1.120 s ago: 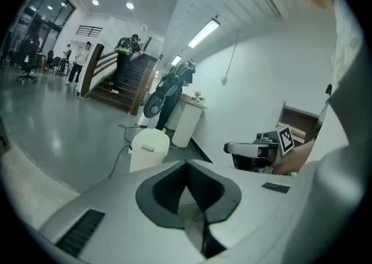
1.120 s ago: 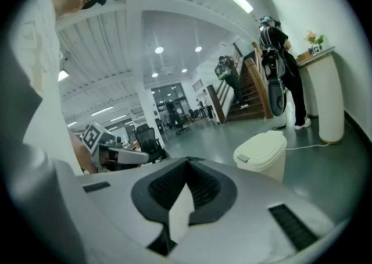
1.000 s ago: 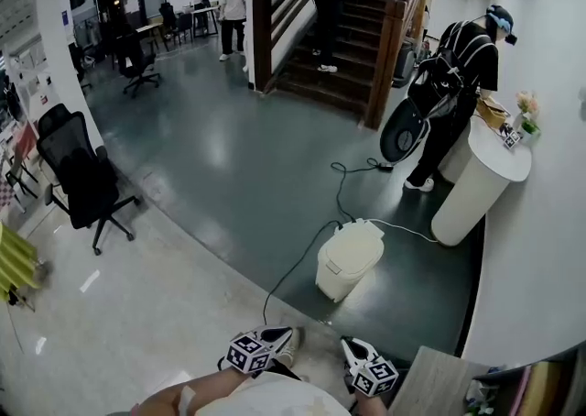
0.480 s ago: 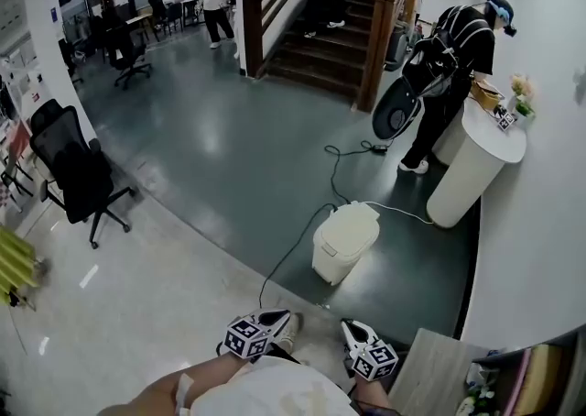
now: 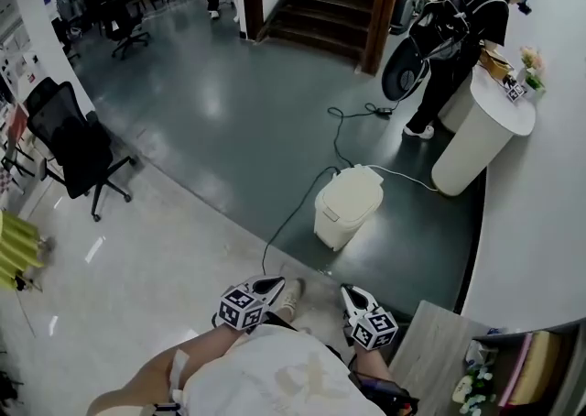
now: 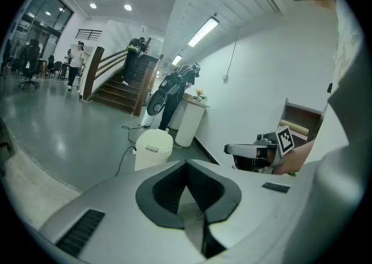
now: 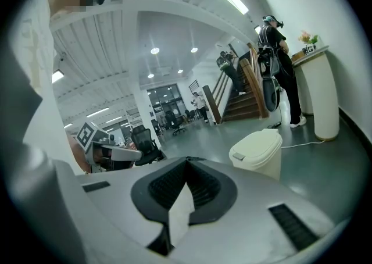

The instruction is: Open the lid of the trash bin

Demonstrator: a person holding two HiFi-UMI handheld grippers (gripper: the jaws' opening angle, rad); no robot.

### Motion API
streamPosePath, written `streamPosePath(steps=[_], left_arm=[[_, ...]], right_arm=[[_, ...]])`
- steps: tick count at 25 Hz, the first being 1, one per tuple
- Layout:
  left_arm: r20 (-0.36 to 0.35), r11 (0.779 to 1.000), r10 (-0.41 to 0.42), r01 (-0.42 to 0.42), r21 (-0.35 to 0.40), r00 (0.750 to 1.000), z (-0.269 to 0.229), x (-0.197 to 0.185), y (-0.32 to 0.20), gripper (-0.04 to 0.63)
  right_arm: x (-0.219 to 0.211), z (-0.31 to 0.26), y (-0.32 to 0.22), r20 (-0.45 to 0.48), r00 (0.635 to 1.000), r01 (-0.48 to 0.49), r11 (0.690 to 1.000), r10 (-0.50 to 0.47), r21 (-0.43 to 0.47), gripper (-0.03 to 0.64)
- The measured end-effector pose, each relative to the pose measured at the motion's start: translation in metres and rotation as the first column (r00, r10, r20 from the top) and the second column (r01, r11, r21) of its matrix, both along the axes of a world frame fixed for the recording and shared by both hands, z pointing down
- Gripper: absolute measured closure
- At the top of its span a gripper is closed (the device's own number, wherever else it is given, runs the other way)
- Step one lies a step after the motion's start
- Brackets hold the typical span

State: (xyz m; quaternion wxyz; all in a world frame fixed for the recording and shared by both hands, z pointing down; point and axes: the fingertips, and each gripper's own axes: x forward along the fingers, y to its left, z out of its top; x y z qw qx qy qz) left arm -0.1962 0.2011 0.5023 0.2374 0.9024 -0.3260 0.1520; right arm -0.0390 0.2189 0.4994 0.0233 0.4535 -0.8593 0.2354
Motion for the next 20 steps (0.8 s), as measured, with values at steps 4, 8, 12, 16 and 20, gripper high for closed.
streamPosePath(steps=[4, 8, 12, 16, 20], left_arm=[[0.006, 1.000, -0.010, 0.010, 0.001, 1.000, 0.000, -0.002, -0.004, 0.580], [0.003, 0.999, -0.035, 0.035, -0.001, 0.999, 0.001, -0.004, -0.010, 0.580], [0.010, 0.998, -0.059, 0.059, -0.020, 0.998, 0.007, -0.009, -0.019, 0.580], [0.002, 0.999, -0.047, 0.047, -0.019, 0.999, 0.009, 0.000, -0.039, 0.580], [-0.006, 1.000, -0.018, 0.017, -0.024, 1.000, 0.014, 0.017, -0.065, 0.580]], right_arm=[[-0.006, 0.005, -0.007, 0.010, 1.000, 0.018, 1.000, -0.018, -0.010, 0.612], [-0.005, 0.010, -0.015, 0.004, 0.999, 0.040, 0.999, -0.040, -0.021, 0.612], [-0.004, 0.010, -0.029, -0.003, 0.999, 0.046, 0.999, -0.046, -0.023, 0.611], [0.000, 0.012, -0.045, -0.006, 0.999, 0.042, 0.999, -0.043, -0.028, 0.612], [0.011, 0.016, -0.065, 0.012, 1.000, 0.016, 0.999, -0.015, -0.038, 0.612]])
